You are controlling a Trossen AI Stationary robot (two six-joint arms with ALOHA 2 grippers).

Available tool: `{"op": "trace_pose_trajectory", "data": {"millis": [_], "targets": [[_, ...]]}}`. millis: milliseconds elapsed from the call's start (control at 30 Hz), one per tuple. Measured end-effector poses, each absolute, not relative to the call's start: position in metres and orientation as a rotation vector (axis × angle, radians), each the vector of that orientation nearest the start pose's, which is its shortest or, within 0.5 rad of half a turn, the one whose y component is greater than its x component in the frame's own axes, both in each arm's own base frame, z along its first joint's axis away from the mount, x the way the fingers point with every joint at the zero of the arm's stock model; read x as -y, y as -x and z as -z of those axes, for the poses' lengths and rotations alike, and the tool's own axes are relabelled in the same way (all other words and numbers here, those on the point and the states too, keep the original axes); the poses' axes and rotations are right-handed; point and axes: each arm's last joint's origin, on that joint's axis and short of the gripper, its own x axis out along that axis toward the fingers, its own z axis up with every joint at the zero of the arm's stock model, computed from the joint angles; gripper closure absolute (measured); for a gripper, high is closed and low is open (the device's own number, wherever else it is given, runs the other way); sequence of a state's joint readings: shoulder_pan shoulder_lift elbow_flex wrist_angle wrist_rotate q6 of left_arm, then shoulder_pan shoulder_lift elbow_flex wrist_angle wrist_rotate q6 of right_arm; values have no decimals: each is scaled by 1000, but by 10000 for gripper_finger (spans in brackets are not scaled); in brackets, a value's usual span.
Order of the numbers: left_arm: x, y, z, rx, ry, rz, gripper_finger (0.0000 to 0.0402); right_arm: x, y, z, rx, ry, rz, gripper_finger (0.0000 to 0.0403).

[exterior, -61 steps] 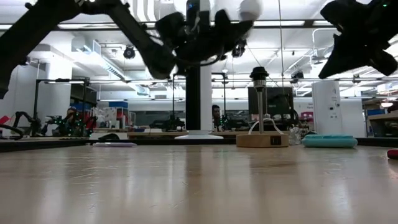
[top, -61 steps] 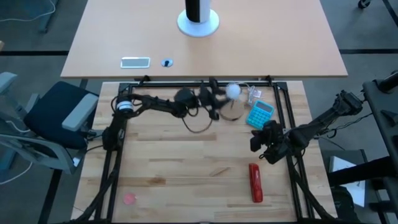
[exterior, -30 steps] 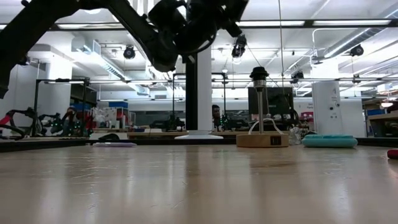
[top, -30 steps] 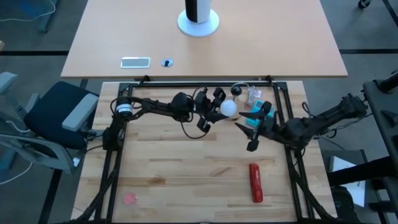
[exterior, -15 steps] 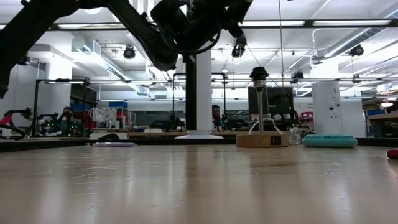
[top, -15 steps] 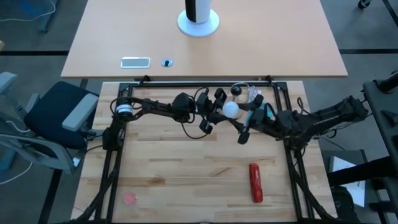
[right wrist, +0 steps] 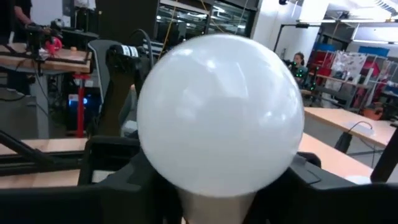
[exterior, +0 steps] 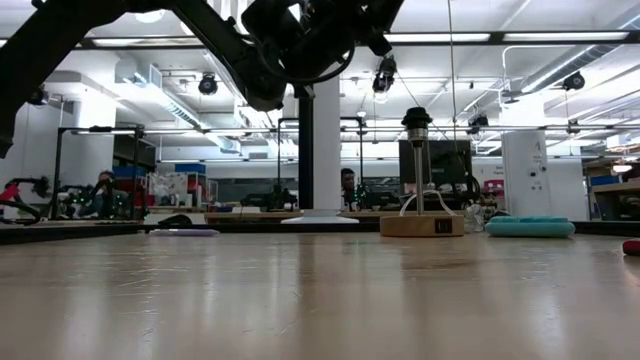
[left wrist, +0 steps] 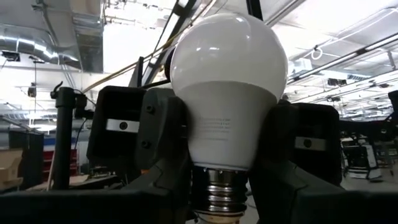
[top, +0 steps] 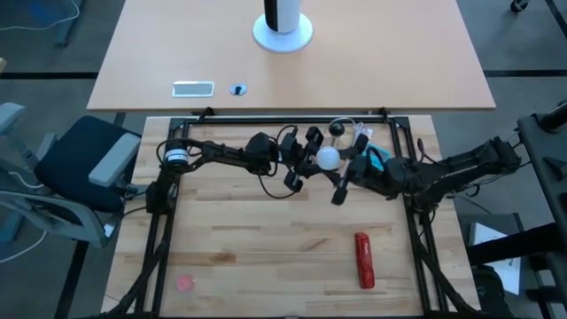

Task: Screw lightbulb
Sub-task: Insert the lightbulb into the lamp

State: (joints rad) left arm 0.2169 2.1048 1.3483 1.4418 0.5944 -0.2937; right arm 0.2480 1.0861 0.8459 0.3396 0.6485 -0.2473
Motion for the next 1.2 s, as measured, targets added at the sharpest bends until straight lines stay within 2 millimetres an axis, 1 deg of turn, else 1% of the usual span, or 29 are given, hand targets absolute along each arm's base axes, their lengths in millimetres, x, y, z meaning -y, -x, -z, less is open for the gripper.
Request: {"op": "trace_pose_trajectory", "data": {"millis": [33,100,200,267,333,433,533,633,767,833,900,967,1067,1133,1200], "targets": [[-80,-438,-264,571,15,446,274,-41,-236,-347,43,197,411,226],[-80,-439,-263,559,35,440,241,-39,-235,-348,50,193,426,230],[-82,-443,-253,480,67,444,186,-30,-227,-360,112,148,482,238],[-82,-445,-249,439,78,439,164,-24,-221,-366,143,122,509,245],[-83,-446,-249,417,80,432,155,-18,-215,-371,165,108,533,254],[-86,-445,-246,404,80,423,156,-5,-209,-370,148,80,563,267],[-91,-441,-251,418,71,412,168,14,-203,-366,108,39,614,269],[-100,-429,-262,429,41,416,191,34,-202,-358,87,26,627,269],[-122,-405,-268,403,-9,377,233,68,-198,-346,75,-4,603,271],[-134,-389,-270,389,-49,325,258,86,-194,-341,75,-39,575,271],[-147,-373,-273,376,-77,251,288,100,-193,-335,81,-75,515,272],[-157,-360,-274,356,-86,181,324,108,-194,-329,88,-102,454,272],[-166,-349,-268,320,-98,80,382,114,-195,-315,60,-109,446,272],[-167,-346,-265,315,-116,30,394,114,-195,-307,67,-97,445,272],[-168,-345,-262,309,-131,-6,391,115,-196,-298,80,-91,440,273]]}}
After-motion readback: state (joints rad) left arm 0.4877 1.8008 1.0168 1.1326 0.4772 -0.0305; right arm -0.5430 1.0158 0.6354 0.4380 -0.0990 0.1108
